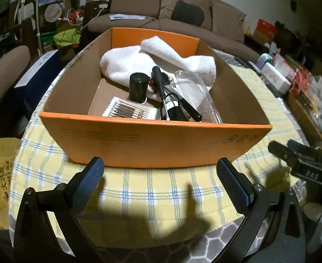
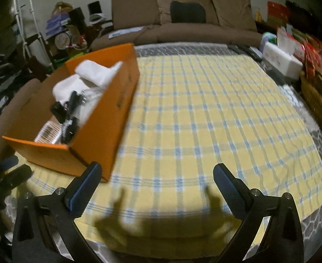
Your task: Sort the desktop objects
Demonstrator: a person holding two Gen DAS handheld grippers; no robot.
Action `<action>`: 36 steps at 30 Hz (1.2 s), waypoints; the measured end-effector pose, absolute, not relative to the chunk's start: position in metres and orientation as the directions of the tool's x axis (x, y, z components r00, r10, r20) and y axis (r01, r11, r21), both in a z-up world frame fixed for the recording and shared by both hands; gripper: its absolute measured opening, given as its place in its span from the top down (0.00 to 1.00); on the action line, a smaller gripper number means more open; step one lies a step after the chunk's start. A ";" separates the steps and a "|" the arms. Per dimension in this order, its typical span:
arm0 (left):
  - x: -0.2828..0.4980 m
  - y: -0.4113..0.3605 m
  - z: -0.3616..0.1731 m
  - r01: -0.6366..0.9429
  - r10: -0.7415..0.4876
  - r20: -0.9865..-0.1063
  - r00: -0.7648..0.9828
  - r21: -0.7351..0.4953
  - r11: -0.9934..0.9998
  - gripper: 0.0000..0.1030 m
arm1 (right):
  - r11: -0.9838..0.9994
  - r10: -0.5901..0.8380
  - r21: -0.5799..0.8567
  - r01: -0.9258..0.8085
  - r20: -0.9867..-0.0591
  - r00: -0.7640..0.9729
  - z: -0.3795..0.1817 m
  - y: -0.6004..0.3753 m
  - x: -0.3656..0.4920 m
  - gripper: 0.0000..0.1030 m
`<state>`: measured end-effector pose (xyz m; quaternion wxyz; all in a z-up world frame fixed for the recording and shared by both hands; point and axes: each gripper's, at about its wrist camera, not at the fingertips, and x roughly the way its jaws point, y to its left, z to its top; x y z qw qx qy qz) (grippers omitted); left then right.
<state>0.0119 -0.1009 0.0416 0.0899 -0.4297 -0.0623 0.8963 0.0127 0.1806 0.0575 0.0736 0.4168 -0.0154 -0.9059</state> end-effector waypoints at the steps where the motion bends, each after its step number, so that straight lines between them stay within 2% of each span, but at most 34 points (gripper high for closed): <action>1: 0.011 -0.100 0.039 -0.102 0.210 -0.762 -0.613 -0.187 -0.977 0.00 | -0.990 -0.134 0.077 0.116 -0.760 -0.637 0.055 0.182 0.013 0.01; 5: 0.005 -0.096 0.029 -0.080 0.201 -0.772 -0.603 -0.192 -0.978 0.00 | -0.994 -0.100 0.050 0.097 -0.781 -0.617 0.040 0.189 0.011 0.01; 10: 0.004 -0.083 0.023 -0.061 0.112 -0.763 -0.637 -0.094 -0.994 0.00 | -0.996 -0.065 0.012 0.093 -0.805 -0.590 0.024 0.189 0.007 0.01; 12: 0.002 -0.082 0.018 -0.058 0.118 -0.766 -0.632 -0.105 -0.993 0.00 | -0.996 -0.045 -0.011 0.092 -0.807 -0.589 0.019 0.186 0.005 0.01; 18: -0.009 -0.082 -0.006 -0.013 0.082 -0.825 -0.560 -0.091 -0.996 0.00 | -0.995 -0.004 -0.054 0.083 -0.815 -0.580 0.009 0.182 0.001 0.00; 23: -0.009 -0.076 -0.012 -0.015 0.034 -0.824 -0.566 -0.031 -0.999 0.00 | -0.997 -0.007 -0.038 0.064 -0.810 -0.586 0.006 0.184 0.001 0.00; 36: -0.011 -0.073 -0.013 -0.013 0.022 -0.819 -0.574 -0.018 -1.000 0.00 | -0.998 -0.018 -0.017 0.054 -0.805 -0.593 0.005 0.185 0.002 0.00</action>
